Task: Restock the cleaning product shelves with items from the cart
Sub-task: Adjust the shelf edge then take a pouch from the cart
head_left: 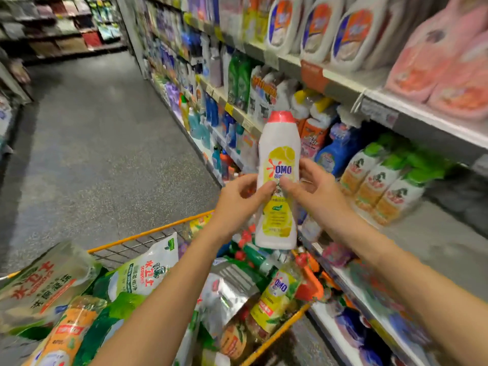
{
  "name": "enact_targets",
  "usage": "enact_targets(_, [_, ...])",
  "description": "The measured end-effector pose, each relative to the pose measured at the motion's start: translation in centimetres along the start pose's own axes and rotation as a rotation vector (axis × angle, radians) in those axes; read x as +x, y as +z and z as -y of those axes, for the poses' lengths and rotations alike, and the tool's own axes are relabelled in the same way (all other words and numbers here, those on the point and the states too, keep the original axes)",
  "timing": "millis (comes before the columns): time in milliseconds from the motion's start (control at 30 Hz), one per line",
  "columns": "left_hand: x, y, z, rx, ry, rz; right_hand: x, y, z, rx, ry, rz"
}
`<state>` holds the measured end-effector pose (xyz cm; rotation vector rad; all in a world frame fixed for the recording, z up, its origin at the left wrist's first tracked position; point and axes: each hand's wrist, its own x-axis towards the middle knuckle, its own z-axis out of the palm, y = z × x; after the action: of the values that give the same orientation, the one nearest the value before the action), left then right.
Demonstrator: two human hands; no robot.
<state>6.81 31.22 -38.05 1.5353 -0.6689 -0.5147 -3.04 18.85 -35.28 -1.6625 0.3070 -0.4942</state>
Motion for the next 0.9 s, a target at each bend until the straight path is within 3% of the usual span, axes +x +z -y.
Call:
enact_targets(400, [3.2, 14.6, -17.0, -0.099, 0.449, 0.263, -4.3, -15.7, 15.3, -0.190, -0.354, -0.302])
enact_targets(900, [11.0, 22.0, -38.5, -0.210, 0.847, 0.434, -2.2, -24.7, 37.1, -0.683, -0.629, -0.422])
